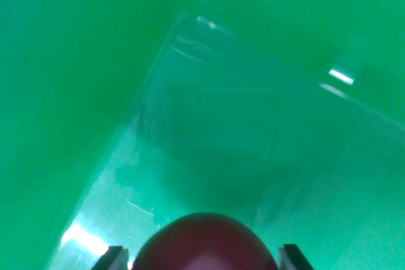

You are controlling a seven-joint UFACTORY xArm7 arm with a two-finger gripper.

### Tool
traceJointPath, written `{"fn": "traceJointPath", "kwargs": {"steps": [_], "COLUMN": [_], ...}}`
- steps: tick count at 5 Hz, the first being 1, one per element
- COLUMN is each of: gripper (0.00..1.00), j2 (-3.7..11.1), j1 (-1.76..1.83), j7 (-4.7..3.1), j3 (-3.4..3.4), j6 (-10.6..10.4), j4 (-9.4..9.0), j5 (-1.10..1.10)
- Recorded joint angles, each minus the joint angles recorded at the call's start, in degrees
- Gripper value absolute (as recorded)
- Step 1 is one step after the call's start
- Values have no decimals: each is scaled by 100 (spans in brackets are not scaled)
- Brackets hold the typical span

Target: Pick fruit

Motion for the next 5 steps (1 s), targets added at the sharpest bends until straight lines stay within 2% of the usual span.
{"fn": "traceJointPath", "kwargs": {"steps": [1,2,3,4,5], "gripper": [100,100,100,100,100], "j2": [0,-86,-86,-177,-177], "j1": [0,-8,-8,-17,-17], "j7": [0,-21,-21,-42,-42], "j3": [0,8,8,17,17], "j6": [0,223,223,460,460], "j4": [0,139,139,286,286], "j5": [0,23,23,47,47]}}
